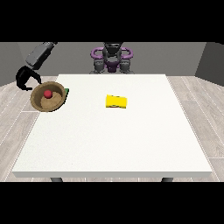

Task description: Pick the cup and pour the ball into the bowl, then pick the bowl and place it on the pad

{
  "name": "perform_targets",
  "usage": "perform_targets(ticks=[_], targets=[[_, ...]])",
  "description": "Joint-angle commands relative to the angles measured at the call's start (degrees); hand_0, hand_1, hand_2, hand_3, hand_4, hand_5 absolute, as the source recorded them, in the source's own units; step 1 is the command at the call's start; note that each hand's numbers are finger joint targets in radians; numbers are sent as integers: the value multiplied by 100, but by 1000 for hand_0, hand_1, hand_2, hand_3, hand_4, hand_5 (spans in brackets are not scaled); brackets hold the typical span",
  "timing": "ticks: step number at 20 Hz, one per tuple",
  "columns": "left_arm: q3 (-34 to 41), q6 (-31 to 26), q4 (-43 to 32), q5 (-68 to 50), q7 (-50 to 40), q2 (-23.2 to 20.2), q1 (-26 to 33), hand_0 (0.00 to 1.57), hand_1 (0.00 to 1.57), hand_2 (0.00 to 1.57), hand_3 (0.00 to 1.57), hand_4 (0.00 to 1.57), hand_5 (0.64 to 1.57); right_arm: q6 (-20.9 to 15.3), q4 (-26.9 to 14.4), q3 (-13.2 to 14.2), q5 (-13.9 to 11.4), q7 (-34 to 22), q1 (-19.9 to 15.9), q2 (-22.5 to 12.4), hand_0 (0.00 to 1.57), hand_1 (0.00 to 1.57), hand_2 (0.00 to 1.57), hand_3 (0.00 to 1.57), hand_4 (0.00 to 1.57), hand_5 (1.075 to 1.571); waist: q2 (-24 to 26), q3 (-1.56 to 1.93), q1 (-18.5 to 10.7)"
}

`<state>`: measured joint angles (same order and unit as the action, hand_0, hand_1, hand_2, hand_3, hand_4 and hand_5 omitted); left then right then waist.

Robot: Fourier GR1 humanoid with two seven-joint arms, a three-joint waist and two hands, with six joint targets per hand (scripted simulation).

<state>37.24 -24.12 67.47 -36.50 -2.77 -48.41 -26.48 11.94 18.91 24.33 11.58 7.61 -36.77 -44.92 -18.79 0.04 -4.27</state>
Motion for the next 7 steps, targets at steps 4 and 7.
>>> perform_targets(ticks=[4, 7], targets=[[-588, 502, 617, -358, -1022, 511, -91, 0, 0, 0, 0, 983, 1570, 229, 20, -109, -50, -578, -267, -233, 0, 0, 0, 0, 0, 1416, 1135, 2, 113], [-882, 513, 230, 128, -835, 872, 358, 0, 0, 0, 0, 983, 1570, 371, 547, -408, -161, -588, -529, 179, 0, 0, 0, 0, 701, 1219, 2138, -35, 418]])
